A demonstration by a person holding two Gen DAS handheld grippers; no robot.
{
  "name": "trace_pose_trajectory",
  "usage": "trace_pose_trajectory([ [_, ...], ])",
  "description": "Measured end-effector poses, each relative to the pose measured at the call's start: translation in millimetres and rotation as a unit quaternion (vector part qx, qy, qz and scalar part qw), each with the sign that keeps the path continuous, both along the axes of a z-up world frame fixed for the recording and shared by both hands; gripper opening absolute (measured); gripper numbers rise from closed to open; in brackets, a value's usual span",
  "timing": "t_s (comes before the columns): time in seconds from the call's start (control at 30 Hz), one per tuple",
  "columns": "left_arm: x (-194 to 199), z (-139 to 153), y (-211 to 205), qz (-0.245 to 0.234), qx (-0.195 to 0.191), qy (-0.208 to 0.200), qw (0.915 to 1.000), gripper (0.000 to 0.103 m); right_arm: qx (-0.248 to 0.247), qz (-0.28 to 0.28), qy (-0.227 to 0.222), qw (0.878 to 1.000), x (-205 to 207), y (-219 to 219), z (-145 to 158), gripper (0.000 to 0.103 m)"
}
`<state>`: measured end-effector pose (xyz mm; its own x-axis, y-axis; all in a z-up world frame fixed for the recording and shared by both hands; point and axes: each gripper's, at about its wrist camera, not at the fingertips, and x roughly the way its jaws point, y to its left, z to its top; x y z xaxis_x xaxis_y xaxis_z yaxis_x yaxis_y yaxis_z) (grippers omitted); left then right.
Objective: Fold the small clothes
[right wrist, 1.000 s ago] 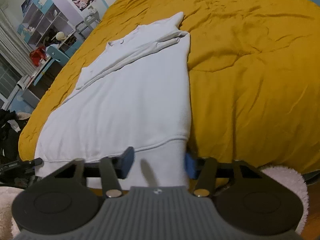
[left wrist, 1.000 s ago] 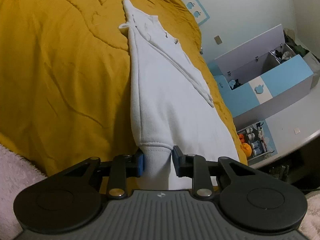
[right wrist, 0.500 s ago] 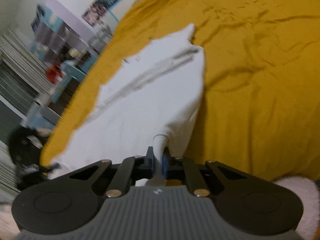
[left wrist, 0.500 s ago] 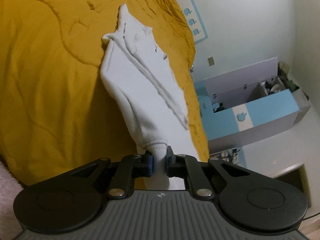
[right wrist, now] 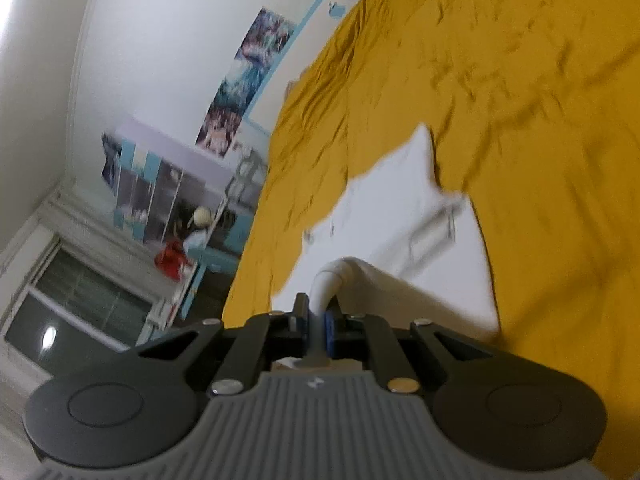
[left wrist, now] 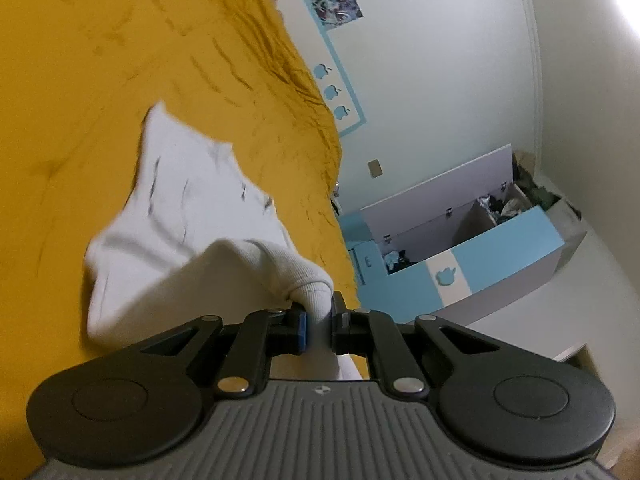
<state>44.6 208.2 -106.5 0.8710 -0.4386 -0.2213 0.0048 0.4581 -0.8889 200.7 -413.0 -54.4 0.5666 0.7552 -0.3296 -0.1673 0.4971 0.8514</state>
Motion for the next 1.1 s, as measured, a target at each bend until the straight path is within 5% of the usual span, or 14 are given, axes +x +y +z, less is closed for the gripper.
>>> trace_pose_trajectory([
  [0.17, 77, 4, 24, 0.002, 0.024, -0.008, 0.9997, 0.011, 0.011, -0.029, -0.002, 1.000, 91, 22, -3, 0.003],
  [0.37, 182, -26, 53, 0.012, 0.072, 0.043, 0.9964, 0.013, -0.051, -0.078, 0.025, 0.995, 205, 75, -29, 0.003],
  [0.47, 218, -54, 64, 0.044, 0.096, 0.122, 0.9870, 0.021, -0.117, -0.103, 0.043, 0.987, 247, 100, -45, 0.014],
  [0.5, 224, -60, 68, 0.058, 0.103, 0.156, 0.9807, 0.023, -0.145, -0.126, 0.051, 0.980, 256, 105, -47, 0.036],
  [0.57, 224, -65, 78, 0.074, 0.101, 0.186, 0.9745, 0.023, -0.158, -0.155, 0.052, 0.974, 260, 103, -44, 0.049],
  [0.73, 175, -38, 93, 0.113, 0.071, 0.097, 0.9862, 0.027, -0.109, -0.112, 0.021, 0.987, 234, 89, -36, 0.051],
  [0.8, 162, -33, 89, 0.090, 0.054, 0.070, 0.9920, 0.028, -0.110, -0.092, 0.016, 0.990, 220, 88, -35, 0.054],
  [0.9, 162, -39, 59, -0.013, 0.044, 0.079, 0.9958, 0.040, -0.108, -0.043, 0.012, 0.993, 206, 97, -36, 0.054],
  [1.0, 173, -47, 14, -0.097, 0.115, 0.118, 0.9816, 0.041, -0.143, -0.009, -0.001, 0.990, 200, 120, -37, 0.053],
  [1.1, 187, -64, -13, -0.118, 0.149, 0.154, 0.9698, 0.041, -0.206, 0.025, -0.031, 0.978, 203, 156, -37, 0.053],
])
